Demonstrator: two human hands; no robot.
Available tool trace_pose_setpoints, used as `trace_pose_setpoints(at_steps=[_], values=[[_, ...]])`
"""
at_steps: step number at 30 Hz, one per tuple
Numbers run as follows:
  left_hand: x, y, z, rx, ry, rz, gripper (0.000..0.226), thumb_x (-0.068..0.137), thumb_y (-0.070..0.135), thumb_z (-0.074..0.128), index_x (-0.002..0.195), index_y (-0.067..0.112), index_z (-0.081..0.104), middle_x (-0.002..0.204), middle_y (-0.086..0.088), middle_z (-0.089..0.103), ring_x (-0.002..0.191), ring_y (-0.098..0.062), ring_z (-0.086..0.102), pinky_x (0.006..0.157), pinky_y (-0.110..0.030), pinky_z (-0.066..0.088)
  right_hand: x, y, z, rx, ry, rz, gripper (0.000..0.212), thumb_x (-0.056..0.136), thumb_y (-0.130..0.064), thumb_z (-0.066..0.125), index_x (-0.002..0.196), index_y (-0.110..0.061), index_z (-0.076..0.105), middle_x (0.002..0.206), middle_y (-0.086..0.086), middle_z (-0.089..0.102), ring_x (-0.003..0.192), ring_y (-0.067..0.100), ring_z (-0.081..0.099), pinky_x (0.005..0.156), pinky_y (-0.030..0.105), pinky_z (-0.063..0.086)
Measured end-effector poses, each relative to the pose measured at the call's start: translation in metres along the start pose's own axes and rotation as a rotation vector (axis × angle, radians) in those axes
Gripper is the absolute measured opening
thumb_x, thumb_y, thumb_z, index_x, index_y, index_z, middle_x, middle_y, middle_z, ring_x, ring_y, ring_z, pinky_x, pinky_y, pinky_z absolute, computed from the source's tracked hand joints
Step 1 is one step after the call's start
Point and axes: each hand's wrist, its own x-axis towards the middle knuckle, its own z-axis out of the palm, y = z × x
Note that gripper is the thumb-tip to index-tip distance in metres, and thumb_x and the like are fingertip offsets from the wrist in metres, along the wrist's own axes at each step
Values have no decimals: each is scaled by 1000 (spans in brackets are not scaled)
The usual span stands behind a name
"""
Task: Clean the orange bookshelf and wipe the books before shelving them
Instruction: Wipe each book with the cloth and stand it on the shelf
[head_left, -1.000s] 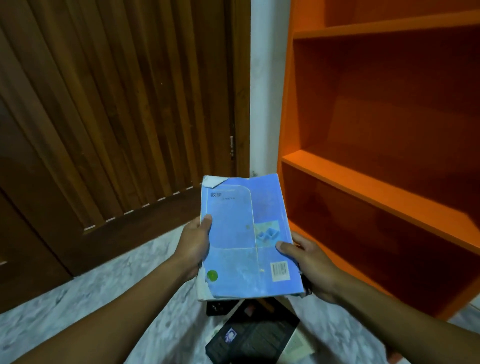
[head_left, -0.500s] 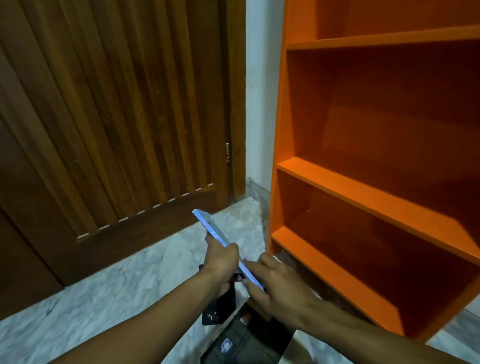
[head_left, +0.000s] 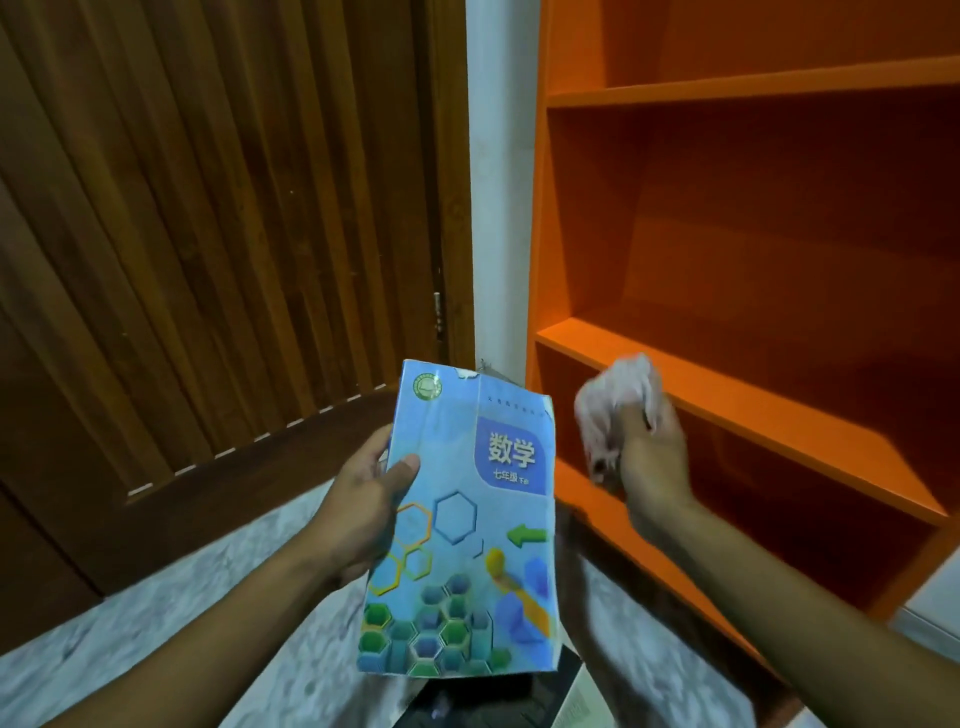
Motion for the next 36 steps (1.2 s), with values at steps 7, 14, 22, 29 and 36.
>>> trace_pose_setpoints(at_steps=[7, 14, 22, 29, 36], values=[[-10, 10, 21, -86, -155, -65, 37, 102, 10, 42, 135, 22, 53, 126, -13, 68, 109, -41, 66, 89, -57, 55, -29, -6, 42, -526, -340, -416, 72, 99, 5, 38, 140, -53, 30, 150, -28, 23, 147, 6, 19, 118, 29, 23], [2, 17, 8, -205, 3, -31, 36, 104, 11, 40, 137, 20, 52, 128, -12, 67, 102, -34, 70, 83, -50, 59, -66, 14, 41, -285, -664, -249, 62, 98, 15, 34, 147, -22, 40, 148, -16, 45, 136, -6, 42, 113, 19, 35], [11, 14, -21, -326, 271, -80, 27, 106, 22, 38, 122, 22, 61, 112, -7, 74, 93, -29, 74, 71, -51, 61, -90, 30, 10, -511, -833, -310, 68, 89, 19, 36, 143, -21, 47, 136, -2, 57, 107, -18, 53, 88, 12, 46], [10, 6, -16, 57, 349, -15, 29, 107, 29, 37, 119, 11, 57, 119, -20, 68, 99, -37, 68, 89, -54, 55, -72, 10, 5, -301, -690, 53, 35, 104, -10, 45, 131, -29, 55, 115, 31, 63, 89, 54, 63, 71, 66, 51], [-2, -24, 16, 362, 102, 21, 24, 107, 25, 40, 105, 16, 62, 95, -9, 74, 82, -25, 73, 72, -36, 58, -43, -24, 38, -187, -277, -189, 36, 106, -20, 42, 126, -47, 54, 112, -14, 67, 94, -4, 66, 75, 26, 56]])
